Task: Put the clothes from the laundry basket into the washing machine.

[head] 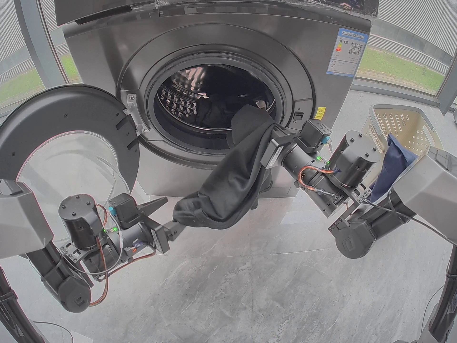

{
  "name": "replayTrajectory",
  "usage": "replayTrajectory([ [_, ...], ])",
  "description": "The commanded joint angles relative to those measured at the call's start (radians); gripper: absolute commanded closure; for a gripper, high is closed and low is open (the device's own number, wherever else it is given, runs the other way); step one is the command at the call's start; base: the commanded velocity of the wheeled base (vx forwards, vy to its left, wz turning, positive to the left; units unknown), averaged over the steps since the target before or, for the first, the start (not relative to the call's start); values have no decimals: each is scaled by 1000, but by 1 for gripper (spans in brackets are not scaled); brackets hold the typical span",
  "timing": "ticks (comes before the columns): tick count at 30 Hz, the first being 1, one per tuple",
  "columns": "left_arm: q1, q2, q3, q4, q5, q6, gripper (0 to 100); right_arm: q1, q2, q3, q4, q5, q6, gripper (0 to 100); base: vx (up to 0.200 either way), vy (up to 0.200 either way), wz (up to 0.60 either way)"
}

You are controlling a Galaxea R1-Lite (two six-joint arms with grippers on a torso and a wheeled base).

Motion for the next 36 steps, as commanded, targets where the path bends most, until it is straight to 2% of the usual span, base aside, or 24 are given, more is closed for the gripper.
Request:
replayTrajectory([
  [1,-2,29,97,0,-41,19,0,1,-6,-7,6,0,0,100,0,0,0],
  [2,-2,50,120,0,-86,52,0,1,-4,-10,7,0,0,100,0,0,0],
  [3,-2,61,126,0,-95,71,0,1,-4,-10,6,0,0,100,0,0,0],
  [4,1,81,137,0,-113,117,0,2,-4,-10,6,0,1,100,0,0,0],
  [5,3,90,143,0,-120,141,0,4,-4,-12,6,0,1,100,0,0,0],
  [6,3,93,152,0,-123,155,0,4,-4,-13,6,0,1,100,0,0,0],
  [10,1,99,195,0,-129,167,0,2,-4,-28,18,0,1,100,0,0,0],
  [16,-14,99,179,-1,-130,169,0,20,-1,-33,27,0,1,100,0,0,0],
  [19,-37,76,120,-1,-129,161,0,37,-6,-25,27,-23,1,100,0,0,0],
  [24,-98,68,-4,0,-121,121,0,42,-7,-25,34,-25,1,100,0,0,0],
  [29,-149,99,-162,0,-103,61,0,57,0,-22,35,-26,1,100,0,0,0],
  [36,-163,173,-277,0,-95,51,0,79,7,-28,35,-26,0,100,0,0,0],
])
